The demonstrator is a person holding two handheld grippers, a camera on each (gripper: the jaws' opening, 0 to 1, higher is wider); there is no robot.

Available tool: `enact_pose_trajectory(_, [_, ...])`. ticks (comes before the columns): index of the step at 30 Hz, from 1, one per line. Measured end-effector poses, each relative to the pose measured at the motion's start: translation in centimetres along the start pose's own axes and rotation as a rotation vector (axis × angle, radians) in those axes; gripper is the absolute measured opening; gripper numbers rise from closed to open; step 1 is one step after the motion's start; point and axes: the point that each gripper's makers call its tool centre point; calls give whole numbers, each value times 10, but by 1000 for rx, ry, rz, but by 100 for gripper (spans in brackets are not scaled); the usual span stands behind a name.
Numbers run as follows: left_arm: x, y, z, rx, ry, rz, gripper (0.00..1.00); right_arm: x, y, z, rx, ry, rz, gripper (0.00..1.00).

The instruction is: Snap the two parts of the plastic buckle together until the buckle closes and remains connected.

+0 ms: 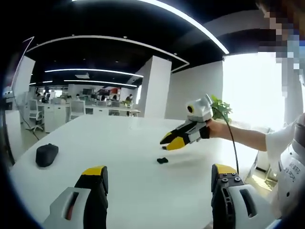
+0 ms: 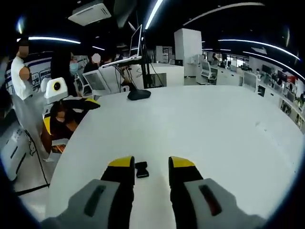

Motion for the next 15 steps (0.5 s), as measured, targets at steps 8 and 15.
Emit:
enact_pose_trajectory(8, [0,-7,-6,-20,8,-10,91,-6,2,-3,-1,-6,7,26])
enact_pose_trajectory(15, [7,-7,-12,-21,-1,2,90,-9,1,-6,7,-31,1,26])
Point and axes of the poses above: the point that each gripper's makers call its tool centre point, and the gripper's own axes: z roughly backward along the fingers, y roughly to its left, x roughly out of its top, and after that the axes turned 12 degrees about x, right-handed
